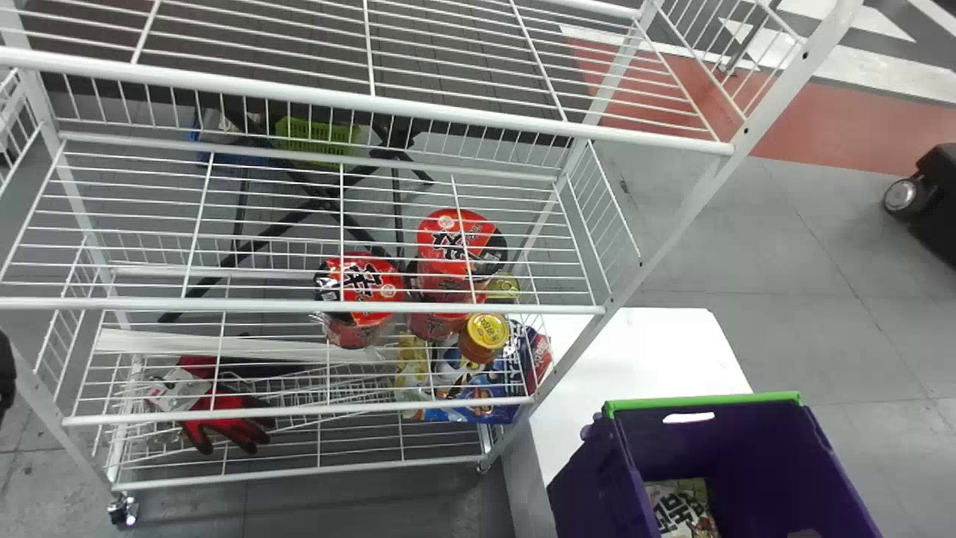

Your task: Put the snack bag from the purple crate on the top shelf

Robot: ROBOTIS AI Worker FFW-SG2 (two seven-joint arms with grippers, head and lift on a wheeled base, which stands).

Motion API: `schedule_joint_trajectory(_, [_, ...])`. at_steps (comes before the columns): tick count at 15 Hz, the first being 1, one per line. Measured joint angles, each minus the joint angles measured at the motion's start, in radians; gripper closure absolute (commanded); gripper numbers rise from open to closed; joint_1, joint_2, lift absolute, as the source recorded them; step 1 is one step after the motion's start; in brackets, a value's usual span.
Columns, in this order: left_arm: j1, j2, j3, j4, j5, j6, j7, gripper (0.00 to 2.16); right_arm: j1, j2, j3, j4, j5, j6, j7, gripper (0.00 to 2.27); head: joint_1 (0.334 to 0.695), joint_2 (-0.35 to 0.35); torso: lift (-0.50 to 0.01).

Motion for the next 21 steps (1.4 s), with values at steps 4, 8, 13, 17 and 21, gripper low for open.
schedule_joint_trajectory(4, [0.002, 0.000, 0.000, -0.004, -0.001, 0.003, 0.000, 0.11, 0.000, 0.000, 0.001, 0.001, 0.000, -0.002, -0.001, 2.02, 0.695, -0.350, -0.285])
schedule_joint_trajectory(8, [0.012, 0.000, 0.003, -0.017, -0.005, 0.013, 0.000, 0.11, 0.000, 0.000, 0.003, 0.002, 0.001, -0.021, -0.001, 2.02, 0.695, -0.350, -0.270])
schedule_joint_trajectory(13, [0.019, 0.002, 0.004, -0.032, -0.020, 0.042, -0.001, 0.12, 0.000, 0.000, 0.005, 0.007, 0.001, -0.032, 0.000, 2.02, 0.695, -0.350, -0.249])
schedule_joint_trajectory(17, [0.031, 0.005, -0.001, -0.053, -0.069, 0.079, -0.011, 0.10, 0.001, 0.000, 0.005, 0.008, 0.001, -0.040, 0.006, 2.02, 0.695, -0.350, -0.234])
schedule_joint_trajectory(21, [0.063, 0.015, 0.011, -0.124, -0.170, 0.283, -0.085, 0.10, 0.003, 0.000, 0.005, 0.008, 0.001, -0.056, 0.012, 2.02, 0.695, -0.350, -0.218])
